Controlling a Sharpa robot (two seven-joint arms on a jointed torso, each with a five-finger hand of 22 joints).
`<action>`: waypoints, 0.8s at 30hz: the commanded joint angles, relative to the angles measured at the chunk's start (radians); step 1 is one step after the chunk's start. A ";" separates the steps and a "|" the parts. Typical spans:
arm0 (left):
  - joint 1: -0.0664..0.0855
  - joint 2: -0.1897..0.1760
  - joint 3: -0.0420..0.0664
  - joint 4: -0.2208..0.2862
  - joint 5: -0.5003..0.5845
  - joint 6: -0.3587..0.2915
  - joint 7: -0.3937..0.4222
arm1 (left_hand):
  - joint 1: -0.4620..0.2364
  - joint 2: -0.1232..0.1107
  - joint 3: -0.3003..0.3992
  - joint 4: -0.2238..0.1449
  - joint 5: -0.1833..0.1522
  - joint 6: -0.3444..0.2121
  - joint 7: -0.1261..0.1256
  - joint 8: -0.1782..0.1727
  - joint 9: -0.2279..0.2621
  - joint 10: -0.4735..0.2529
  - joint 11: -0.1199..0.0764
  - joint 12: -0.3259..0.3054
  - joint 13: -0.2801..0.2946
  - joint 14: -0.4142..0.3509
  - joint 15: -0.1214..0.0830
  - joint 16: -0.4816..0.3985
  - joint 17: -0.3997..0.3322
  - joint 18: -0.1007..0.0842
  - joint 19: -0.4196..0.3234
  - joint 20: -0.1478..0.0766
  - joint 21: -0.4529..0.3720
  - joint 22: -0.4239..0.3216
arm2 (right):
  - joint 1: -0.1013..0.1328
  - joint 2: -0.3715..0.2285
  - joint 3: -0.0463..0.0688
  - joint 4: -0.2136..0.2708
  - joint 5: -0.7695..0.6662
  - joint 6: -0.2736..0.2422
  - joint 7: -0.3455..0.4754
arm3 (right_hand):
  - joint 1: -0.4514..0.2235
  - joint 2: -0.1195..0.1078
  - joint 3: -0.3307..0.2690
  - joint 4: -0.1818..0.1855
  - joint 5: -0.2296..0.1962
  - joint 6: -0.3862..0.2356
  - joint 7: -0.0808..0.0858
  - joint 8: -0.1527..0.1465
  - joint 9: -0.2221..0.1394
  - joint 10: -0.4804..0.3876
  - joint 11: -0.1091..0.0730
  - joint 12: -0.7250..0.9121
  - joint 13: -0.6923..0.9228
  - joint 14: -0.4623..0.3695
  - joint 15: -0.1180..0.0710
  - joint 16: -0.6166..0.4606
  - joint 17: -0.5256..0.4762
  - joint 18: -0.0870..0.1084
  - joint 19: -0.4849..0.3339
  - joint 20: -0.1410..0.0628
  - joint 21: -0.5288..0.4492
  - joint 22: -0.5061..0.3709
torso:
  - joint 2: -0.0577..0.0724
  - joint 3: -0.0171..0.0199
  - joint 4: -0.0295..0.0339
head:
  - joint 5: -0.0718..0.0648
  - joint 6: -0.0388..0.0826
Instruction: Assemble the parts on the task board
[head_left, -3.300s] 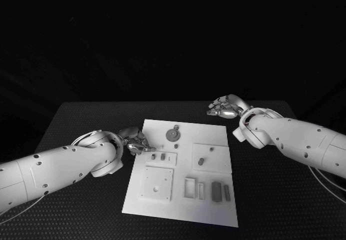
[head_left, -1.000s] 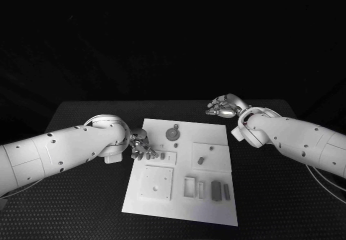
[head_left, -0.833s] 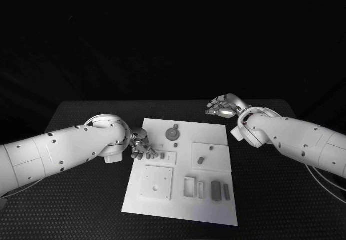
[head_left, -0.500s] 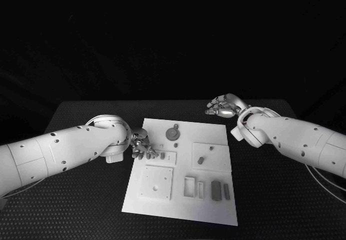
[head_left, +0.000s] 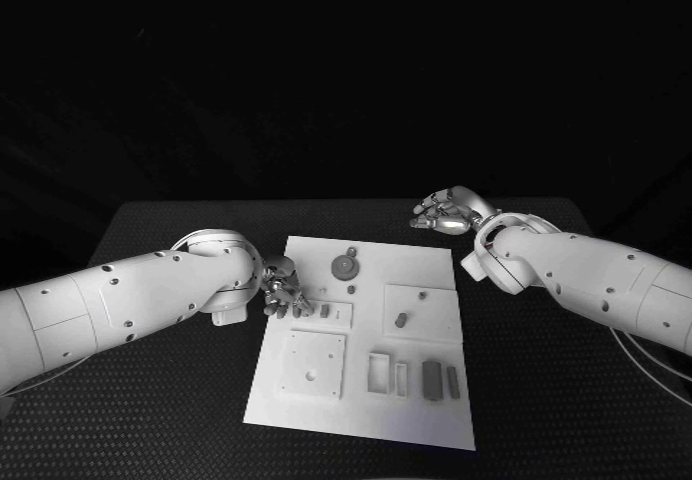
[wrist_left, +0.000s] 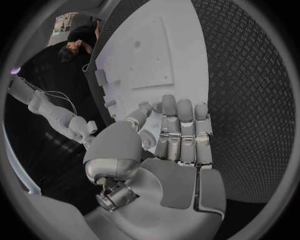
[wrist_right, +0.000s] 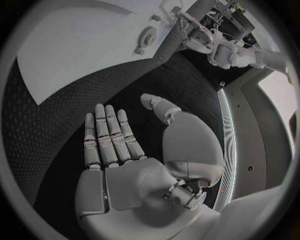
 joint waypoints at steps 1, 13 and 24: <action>-0.007 0.003 -0.005 0.004 0.019 0.010 0.012 | 0.019 0.001 0.010 -0.028 -0.004 0.002 -0.002 -0.002 0.000 0.003 -0.002 -0.003 0.001 0.001 -0.001 -0.001 0.002 -0.017 0.010 -0.095 -0.004 0.020 | -0.001 0.001 0.000 0.001 -0.001 0.011 0.009 | -0.007 0.001 -0.002 0.002 0.006 -0.006 0.032 0.004 -0.002 0.006 0.000 -0.005 0.000 0.001 0.006 -0.003 -0.002 -0.017 -0.005 0.001 -0.003 0.001 | 0.000 0.0001 0.0004 | -0.001 -0.001; -0.012 -0.003 -0.005 0.010 0.061 -0.054 0.043 | 0.079 0.033 0.063 -0.143 -0.004 0.018 -0.006 0.004 0.006 0.020 -0.005 -0.009 0.000 0.013 0.000 -0.002 0.004 -0.020 0.025 -0.094 -0.002 0.020 | -0.001 0.000 0.000 0.001 -0.001 0.011 0.009 | -0.008 0.002 -0.003 0.002 0.006 -0.006 0.032 0.004 -0.002 0.007 -0.001 -0.006 0.000 0.001 0.006 -0.003 -0.002 -0.017 -0.005 0.001 -0.003 0.001 | 0.000 0.0002 0.0005 | -0.001 -0.002; -0.013 -0.016 -0.004 0.013 0.079 -0.134 0.048 | 0.107 0.065 0.089 -0.192 0.000 0.044 -0.015 0.019 0.016 0.047 -0.013 -0.008 0.000 0.035 -0.006 0.002 0.007 -0.019 0.045 -0.098 0.007 0.020 | -0.002 0.000 0.000 0.001 -0.001 0.011 0.009 | -0.008 0.002 -0.003 0.002 0.006 -0.006 0.032 0.004 -0.002 0.007 0.000 -0.006 0.000 0.001 0.006 -0.003 -0.002 -0.017 -0.005 0.000 -0.003 0.002 | 0.000 0.0004 -0.0001 | 0.000 -0.002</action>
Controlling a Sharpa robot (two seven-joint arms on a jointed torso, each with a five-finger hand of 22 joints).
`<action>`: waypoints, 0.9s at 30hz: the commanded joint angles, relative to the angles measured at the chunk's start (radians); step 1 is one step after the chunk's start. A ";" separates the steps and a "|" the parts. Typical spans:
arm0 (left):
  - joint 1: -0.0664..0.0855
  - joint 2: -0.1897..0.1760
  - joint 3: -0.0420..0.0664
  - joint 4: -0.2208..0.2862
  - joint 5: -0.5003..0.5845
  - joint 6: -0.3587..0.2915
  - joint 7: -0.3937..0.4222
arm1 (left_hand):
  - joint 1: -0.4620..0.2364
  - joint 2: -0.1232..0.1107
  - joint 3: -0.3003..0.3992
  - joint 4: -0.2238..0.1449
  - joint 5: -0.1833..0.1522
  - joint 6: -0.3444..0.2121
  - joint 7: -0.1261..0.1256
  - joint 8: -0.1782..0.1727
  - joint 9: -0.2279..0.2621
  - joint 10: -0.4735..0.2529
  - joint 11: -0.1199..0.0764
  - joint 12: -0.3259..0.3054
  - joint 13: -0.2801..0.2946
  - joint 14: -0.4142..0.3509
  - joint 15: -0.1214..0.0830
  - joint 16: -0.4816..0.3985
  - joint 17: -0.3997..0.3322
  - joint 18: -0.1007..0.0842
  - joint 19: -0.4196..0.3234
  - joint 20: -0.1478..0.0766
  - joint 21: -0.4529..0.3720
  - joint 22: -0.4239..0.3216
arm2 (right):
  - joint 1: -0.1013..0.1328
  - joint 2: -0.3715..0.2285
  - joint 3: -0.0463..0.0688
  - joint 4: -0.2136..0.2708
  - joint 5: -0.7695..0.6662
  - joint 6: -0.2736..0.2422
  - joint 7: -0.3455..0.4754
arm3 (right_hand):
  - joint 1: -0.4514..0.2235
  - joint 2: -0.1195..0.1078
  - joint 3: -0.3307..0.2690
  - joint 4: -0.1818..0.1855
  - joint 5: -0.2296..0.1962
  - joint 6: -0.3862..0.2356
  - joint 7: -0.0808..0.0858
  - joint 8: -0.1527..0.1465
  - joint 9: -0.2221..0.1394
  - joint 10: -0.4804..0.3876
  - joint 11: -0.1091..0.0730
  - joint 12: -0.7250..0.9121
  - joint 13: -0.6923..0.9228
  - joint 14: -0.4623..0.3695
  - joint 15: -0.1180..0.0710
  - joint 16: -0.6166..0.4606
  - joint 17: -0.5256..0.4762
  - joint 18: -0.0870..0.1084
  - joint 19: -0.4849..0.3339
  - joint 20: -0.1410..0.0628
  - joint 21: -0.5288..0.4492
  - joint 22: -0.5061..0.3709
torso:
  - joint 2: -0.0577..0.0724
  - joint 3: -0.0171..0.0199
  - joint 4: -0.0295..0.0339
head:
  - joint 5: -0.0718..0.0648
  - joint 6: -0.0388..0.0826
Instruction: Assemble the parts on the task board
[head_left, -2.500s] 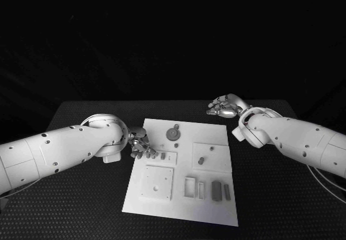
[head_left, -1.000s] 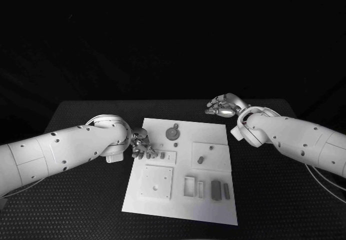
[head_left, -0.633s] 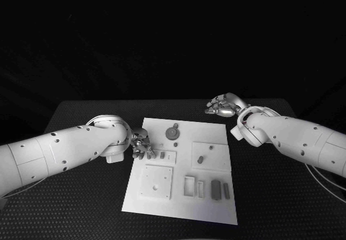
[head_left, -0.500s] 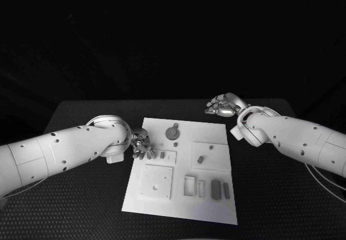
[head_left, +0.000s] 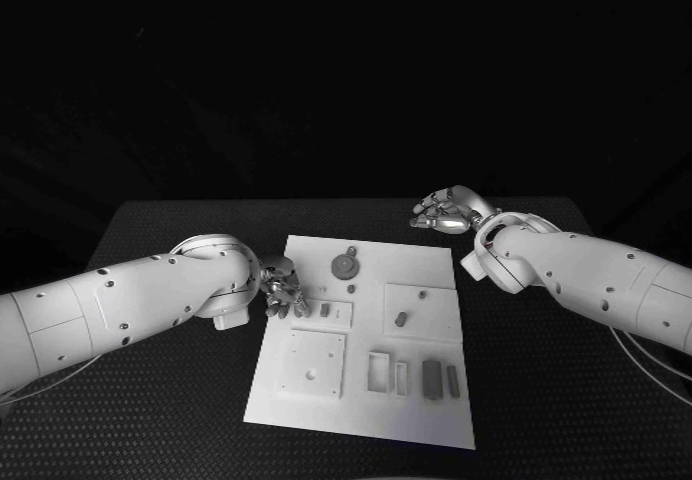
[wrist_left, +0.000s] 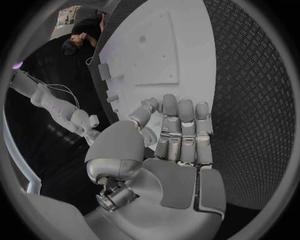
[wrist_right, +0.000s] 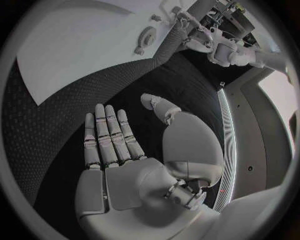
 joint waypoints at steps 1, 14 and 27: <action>-0.001 -0.002 0.001 0.005 0.025 -0.067 0.022 | 0.025 0.024 0.009 -0.015 0.007 0.009 0.000 0.006 0.002 0.011 -0.001 -0.003 0.000 0.014 -0.003 0.003 0.002 -0.020 0.009 -0.088 0.007 0.021 | -0.001 0.001 0.000 0.000 -0.001 0.012 0.009 | -0.008 0.002 -0.003 0.002 0.006 -0.006 0.032 0.004 -0.001 0.007 0.000 -0.006 0.000 0.001 0.006 -0.003 -0.001 -0.017 -0.005 0.000 -0.003 0.001 | 0.001 -0.0002 -0.0004 | 0.001 0.000; -0.001 -0.007 0.004 0.001 0.034 -0.087 0.017 | 0.019 0.034 0.012 -0.015 0.012 0.015 -0.002 0.009 0.004 0.019 -0.003 -0.006 -0.001 0.019 -0.005 0.002 0.002 -0.020 0.014 -0.090 0.008 0.020 | -0.002 -0.001 0.000 0.001 -0.001 0.014 0.008 | -0.009 0.002 -0.003 0.003 0.007 -0.007 0.032 0.004 -0.001 0.007 0.000 -0.007 0.000 0.000 0.006 -0.003 -0.002 -0.017 -0.005 0.000 -0.003 0.002 | 0.000 -0.0004 0.0001 | 0.001 0.001; -0.001 -0.004 0.003 -0.005 0.046 -0.045 0.012 | 0.010 0.001 0.157 0.011 -0.082 0.025 -0.005 0.011 0.007 0.027 -0.005 -0.008 0.001 0.025 -0.008 0.001 0.004 -0.022 0.022 -0.094 0.005 0.020 | -0.002 -0.001 0.000 0.002 -0.001 0.017 0.007 | -0.008 0.002 -0.003 0.002 0.008 -0.007 0.032 0.004 -0.002 0.007 0.000 -0.008 0.000 0.000 0.006 -0.003 -0.002 -0.017 -0.006 0.000 -0.003 0.002 | 0.000 0.0003 -0.0001 | 0.003 0.003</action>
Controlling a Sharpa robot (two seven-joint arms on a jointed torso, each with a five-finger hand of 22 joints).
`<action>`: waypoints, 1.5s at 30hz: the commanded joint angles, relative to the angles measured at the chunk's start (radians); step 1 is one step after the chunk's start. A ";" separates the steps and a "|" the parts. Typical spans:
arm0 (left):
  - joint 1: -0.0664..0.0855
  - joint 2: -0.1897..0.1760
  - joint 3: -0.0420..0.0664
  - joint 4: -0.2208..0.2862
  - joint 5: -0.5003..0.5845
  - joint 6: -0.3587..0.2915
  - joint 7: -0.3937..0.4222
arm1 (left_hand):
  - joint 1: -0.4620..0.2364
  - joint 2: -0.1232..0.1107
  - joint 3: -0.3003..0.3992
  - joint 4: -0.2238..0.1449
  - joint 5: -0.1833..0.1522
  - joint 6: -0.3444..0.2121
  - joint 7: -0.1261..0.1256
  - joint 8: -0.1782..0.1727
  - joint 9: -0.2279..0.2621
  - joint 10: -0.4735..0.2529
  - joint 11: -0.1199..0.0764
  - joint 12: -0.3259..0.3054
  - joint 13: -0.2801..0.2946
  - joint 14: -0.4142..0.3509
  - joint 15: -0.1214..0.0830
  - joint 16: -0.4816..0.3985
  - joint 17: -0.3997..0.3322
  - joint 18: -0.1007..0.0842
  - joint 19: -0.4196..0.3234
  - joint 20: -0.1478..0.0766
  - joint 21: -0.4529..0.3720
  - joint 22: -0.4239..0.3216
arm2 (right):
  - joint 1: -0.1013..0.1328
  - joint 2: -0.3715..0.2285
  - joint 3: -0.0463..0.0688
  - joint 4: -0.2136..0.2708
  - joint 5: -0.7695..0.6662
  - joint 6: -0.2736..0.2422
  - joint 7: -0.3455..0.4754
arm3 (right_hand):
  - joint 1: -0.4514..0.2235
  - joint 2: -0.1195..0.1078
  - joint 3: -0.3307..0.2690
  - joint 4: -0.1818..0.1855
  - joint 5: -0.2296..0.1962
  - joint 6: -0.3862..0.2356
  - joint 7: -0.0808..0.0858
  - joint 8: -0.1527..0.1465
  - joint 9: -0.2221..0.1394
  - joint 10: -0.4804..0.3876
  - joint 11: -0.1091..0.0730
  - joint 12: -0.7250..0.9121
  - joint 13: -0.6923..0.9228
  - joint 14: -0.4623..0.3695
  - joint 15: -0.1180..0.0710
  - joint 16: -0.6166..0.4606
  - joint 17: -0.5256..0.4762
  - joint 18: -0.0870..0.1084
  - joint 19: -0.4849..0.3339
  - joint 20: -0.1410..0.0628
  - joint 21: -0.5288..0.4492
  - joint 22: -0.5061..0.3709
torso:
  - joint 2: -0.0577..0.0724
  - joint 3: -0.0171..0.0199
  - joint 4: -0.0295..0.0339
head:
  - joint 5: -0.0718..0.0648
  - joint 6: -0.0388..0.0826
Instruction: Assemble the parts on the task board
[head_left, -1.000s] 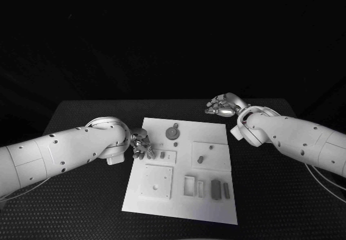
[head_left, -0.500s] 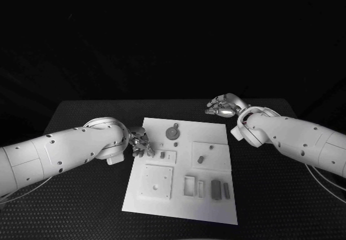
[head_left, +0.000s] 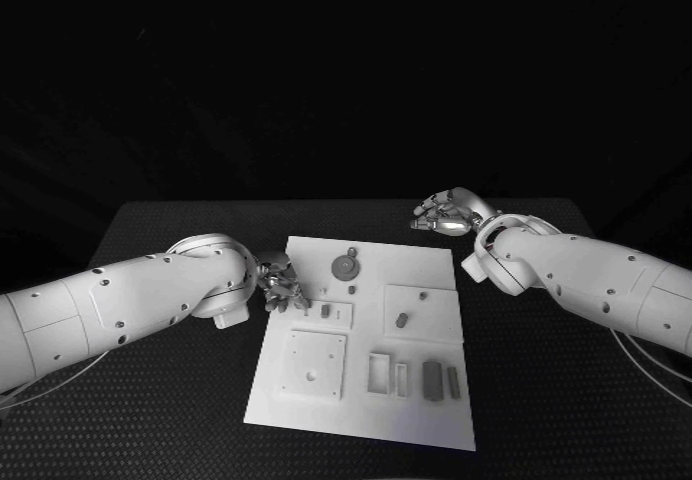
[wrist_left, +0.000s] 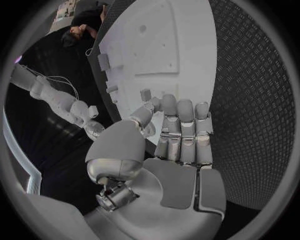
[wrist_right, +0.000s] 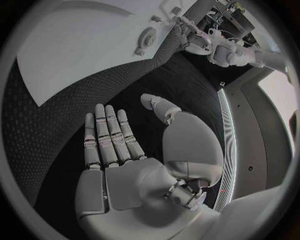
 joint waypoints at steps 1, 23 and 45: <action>-0.002 0.004 -0.001 0.002 0.015 0.016 0.007 | -0.003 -0.015 0.061 0.015 -0.009 0.010 0.000 0.008 0.005 0.010 -0.001 -0.004 0.002 0.009 -0.002 0.002 0.002 -0.018 0.008 -0.090 0.000 0.020 | 0.000 0.000 0.000 0.001 -0.001 0.015 0.007 | -0.008 0.002 -0.003 0.002 0.004 -0.007 0.032 0.004 -0.001 0.007 0.000 -0.004 0.000 0.000 0.006 -0.003 -0.001 -0.017 -0.006 0.000 -0.003 0.002 | 0.000 0.0002 -0.0005 | 0.002 0.001; -0.001 -0.008 0.002 -0.012 0.197 0.026 0.036 | -0.077 0.005 0.122 -0.020 0.048 0.029 -0.009 0.027 0.046 0.015 -0.009 0.012 0.018 0.014 -0.007 0.019 0.015 -0.017 0.006 -0.096 0.024 0.024 | 0.000 0.000 0.000 -0.001 -0.001 0.016 0.007 | -0.007 0.002 -0.003 0.002 0.006 -0.008 0.032 0.004 -0.001 0.007 0.000 -0.005 0.000 0.000 0.006 -0.003 -0.001 -0.018 -0.006 0.000 -0.004 0.002 | 0.000 -0.0009 -0.0001 | 0.000 0.001; 0.045 0.036 0.016 -0.101 0.151 0.203 -0.045 | -0.099 0.002 0.137 -0.022 0.151 0.029 -0.015 0.037 0.089 0.014 -0.015 0.035 0.035 0.011 -0.010 0.044 0.028 -0.015 -0.008 -0.099 0.054 0.024 | 0.000 0.004 0.000 -0.003 -0.002 0.016 0.006 | -0.003 0.002 -0.001 -0.001 0.008 -0.008 0.032 0.004 -0.002 0.007 0.000 -0.006 0.000 -0.001 0.006 -0.003 -0.002 -0.018 -0.007 -0.001 -0.003 0.003 | 0.000 0.0003 -0.0007 | 0.002 -0.001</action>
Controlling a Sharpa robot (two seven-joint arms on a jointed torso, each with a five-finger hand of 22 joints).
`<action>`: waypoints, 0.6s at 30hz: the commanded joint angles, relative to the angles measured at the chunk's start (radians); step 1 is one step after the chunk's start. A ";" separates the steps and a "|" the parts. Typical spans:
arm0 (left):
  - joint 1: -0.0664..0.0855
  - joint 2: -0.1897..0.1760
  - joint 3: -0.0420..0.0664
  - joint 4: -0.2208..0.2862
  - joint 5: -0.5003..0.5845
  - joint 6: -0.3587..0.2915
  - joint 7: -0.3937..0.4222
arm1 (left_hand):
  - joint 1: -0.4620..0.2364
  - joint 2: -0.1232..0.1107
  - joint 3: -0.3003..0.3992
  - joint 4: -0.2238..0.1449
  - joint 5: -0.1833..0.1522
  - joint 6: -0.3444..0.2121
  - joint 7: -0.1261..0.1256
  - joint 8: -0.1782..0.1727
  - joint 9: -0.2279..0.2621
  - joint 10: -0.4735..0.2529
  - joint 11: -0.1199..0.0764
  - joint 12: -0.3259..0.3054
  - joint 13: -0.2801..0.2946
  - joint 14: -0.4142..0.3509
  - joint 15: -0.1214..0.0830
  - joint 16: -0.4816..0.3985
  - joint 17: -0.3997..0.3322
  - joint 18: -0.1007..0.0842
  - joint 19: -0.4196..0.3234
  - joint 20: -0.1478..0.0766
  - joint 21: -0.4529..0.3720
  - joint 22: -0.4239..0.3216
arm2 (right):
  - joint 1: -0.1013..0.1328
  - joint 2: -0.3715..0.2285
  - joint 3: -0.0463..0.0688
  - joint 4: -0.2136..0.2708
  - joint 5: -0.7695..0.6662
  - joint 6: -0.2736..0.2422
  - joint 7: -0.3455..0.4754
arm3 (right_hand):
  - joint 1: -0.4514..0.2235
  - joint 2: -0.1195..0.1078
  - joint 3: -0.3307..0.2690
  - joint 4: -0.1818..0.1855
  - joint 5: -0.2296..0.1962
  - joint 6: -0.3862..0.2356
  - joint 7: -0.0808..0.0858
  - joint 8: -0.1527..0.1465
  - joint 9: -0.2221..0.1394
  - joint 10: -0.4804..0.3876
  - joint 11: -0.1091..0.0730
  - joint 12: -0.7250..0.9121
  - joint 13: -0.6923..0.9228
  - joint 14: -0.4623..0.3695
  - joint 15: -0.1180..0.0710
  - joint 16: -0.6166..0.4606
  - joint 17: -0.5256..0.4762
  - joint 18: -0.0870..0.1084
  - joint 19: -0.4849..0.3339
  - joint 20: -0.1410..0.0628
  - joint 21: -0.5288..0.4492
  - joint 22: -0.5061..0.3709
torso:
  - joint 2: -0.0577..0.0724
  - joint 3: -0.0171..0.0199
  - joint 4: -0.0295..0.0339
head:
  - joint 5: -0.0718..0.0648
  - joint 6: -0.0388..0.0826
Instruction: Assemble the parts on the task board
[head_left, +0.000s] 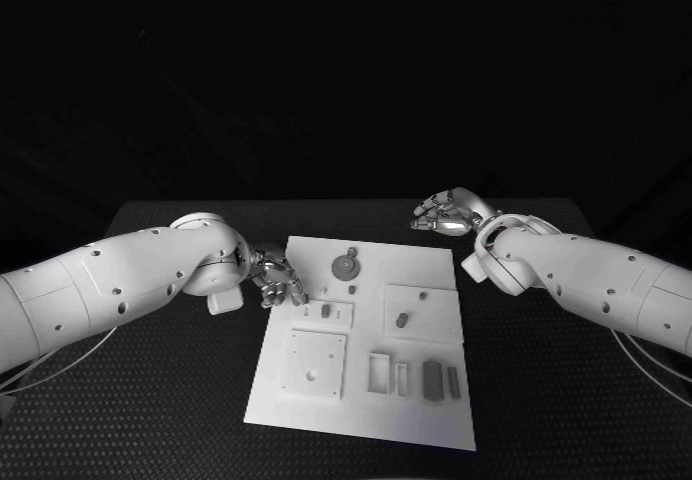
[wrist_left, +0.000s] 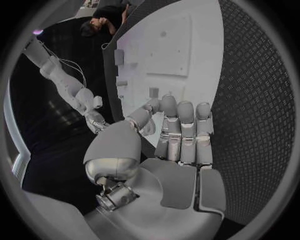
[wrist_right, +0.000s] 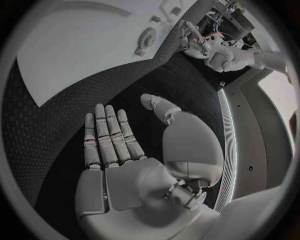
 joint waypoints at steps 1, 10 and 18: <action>0.008 0.020 0.000 -0.013 -0.053 0.028 -0.027 | -0.012 0.007 0.036 0.018 0.094 0.013 -0.011 0.034 0.073 0.003 -0.010 0.009 0.003 0.001 -0.010 0.010 0.003 -0.004 -0.007 -0.100 0.011 0.024 | 0.000 0.002 0.000 -0.001 -0.002 0.013 0.006 | -0.003 0.002 -0.001 -0.001 0.005 -0.008 0.032 0.005 -0.002 0.007 0.000 -0.006 0.000 -0.001 0.006 -0.003 -0.001 -0.018 -0.007 -0.001 -0.003 0.002 | 0.000 0.0005 0.0000 | 0.000 -0.002; 0.019 0.053 0.000 -0.033 -0.071 0.060 -0.036 | -0.083 0.009 0.056 0.019 0.198 0.037 -0.023 0.050 0.108 0.020 -0.021 0.047 0.022 0.015 -0.023 0.047 0.015 0.000 0.001 -0.109 0.040 0.024 | 0.000 0.004 0.000 -0.001 -0.003 0.013 0.006 | 0.001 0.002 0.002 -0.004 0.010 -0.008 0.032 0.005 -0.002 0.008 0.000 -0.007 0.000 -0.001 0.006 -0.003 -0.002 -0.018 -0.007 -0.001 -0.003 0.003 | -0.001 0.0010 0.0007 | 0.001 -0.003; 0.021 0.068 0.000 -0.041 -0.109 0.113 -0.045 | -0.140 0.009 0.115 0.020 0.221 0.055 -0.032 0.063 0.141 0.026 -0.029 0.087 0.038 0.018 -0.028 0.086 0.026 -0.001 -0.002 -0.115 0.060 0.023 | 0.000 0.005 0.000 -0.002 -0.003 0.013 0.005 | 0.003 0.002 0.004 -0.005 0.013 -0.008 0.032 0.005 -0.002 0.008 0.000 -0.008 0.000 -0.001 0.006 -0.003 -0.002 -0.018 -0.007 -0.001 -0.003 0.003 | 0.000 0.0005 0.0002 | 0.003 -0.003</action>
